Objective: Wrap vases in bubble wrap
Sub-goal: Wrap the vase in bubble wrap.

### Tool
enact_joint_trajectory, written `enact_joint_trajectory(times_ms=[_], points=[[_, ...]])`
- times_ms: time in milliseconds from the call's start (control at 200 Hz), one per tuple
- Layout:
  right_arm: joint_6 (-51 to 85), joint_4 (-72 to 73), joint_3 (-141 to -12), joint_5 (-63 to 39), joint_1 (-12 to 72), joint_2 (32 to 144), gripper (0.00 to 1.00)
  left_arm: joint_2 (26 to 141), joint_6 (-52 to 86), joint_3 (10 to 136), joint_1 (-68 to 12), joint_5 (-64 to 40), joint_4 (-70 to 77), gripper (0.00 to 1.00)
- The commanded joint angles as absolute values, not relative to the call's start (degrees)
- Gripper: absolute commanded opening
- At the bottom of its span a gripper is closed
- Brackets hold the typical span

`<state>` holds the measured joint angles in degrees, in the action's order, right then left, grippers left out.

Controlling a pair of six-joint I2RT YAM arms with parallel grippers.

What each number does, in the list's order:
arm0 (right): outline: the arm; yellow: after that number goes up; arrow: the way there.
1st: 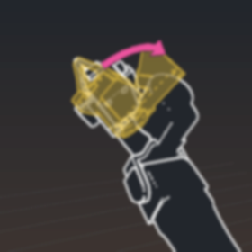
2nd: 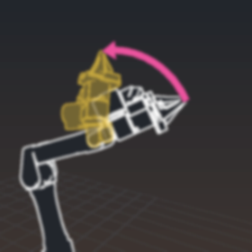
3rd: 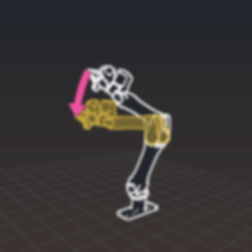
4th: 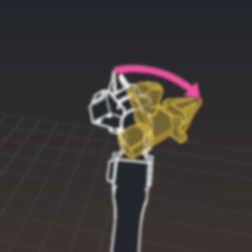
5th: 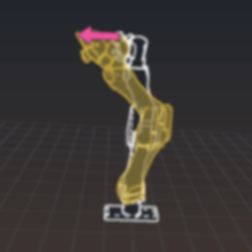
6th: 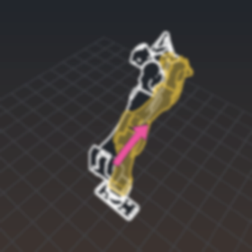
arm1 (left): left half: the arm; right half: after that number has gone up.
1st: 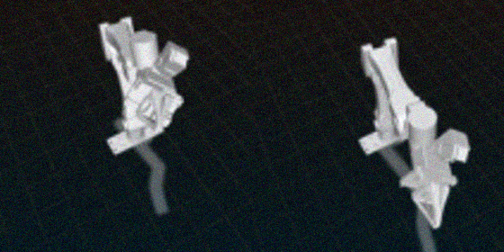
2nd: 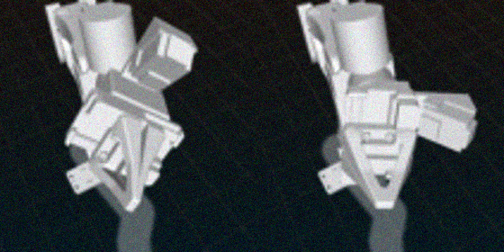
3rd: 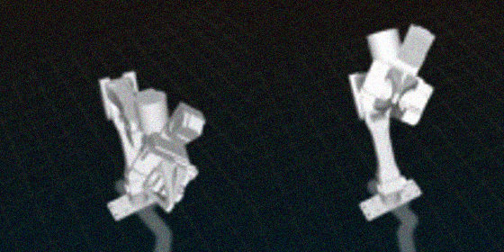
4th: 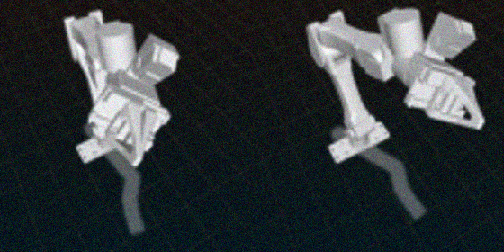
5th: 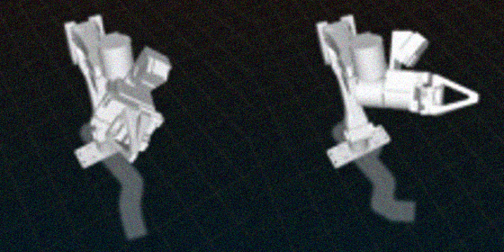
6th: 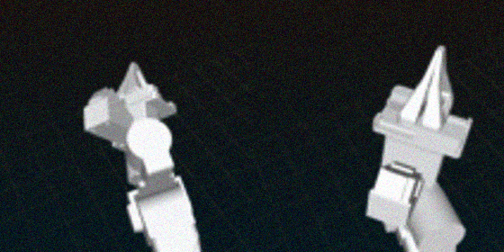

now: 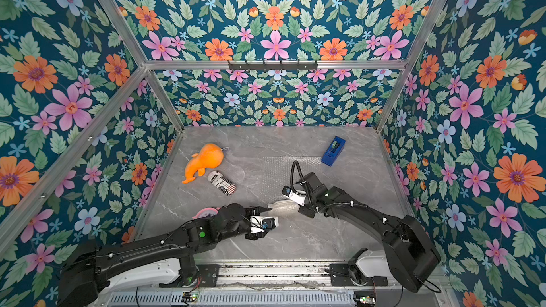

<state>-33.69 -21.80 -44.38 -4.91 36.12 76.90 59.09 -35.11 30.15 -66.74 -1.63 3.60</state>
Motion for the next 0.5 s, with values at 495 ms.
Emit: enact_joint_trajectory(times_ms=[495], points=[[-36.52,-24.15,-47.7,-5.07,32.65,83.27,0.0,75.5,-47.31,31.76,-64.21,-0.06,17.13,0.72]])
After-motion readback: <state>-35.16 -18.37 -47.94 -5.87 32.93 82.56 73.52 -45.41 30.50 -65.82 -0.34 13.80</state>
